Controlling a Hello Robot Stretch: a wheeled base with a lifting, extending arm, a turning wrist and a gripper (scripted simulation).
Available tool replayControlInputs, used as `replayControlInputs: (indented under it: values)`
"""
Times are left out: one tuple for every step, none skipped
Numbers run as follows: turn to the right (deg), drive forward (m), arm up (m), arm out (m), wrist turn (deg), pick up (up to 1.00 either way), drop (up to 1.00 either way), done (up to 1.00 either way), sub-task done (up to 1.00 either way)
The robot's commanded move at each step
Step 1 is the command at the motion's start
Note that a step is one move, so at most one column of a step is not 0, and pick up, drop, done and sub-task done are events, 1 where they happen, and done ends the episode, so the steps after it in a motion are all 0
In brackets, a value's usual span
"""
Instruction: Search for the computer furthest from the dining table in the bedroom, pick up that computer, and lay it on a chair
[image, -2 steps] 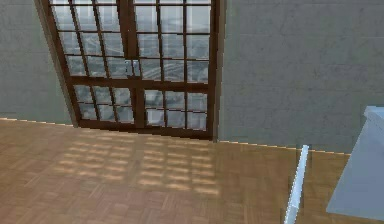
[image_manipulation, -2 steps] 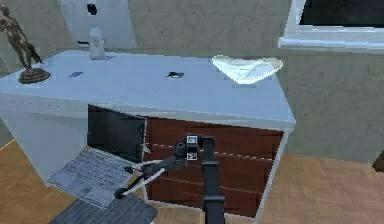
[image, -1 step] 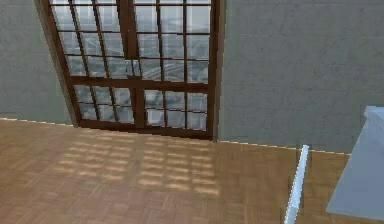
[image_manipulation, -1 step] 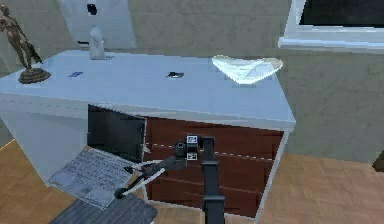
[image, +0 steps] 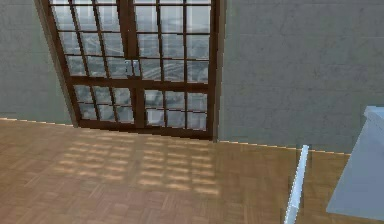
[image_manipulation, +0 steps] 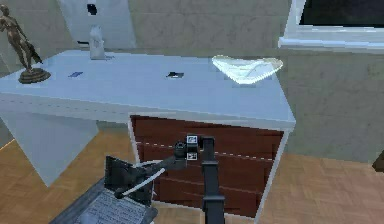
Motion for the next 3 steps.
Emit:
replayControlInputs:
  values:
    - [0.0, 0.00, 0.10, 0.00, 0.0, 0.00, 0.00, 0.00, 0.00]
    - [0.0, 0.00, 0.00, -0.08, 0.0, 0.00, 0.00, 0.00, 0.00]
    - [0.0, 0.00, 0.00, 0.00, 0.0, 0.00, 0.00, 1.00, 0.00]
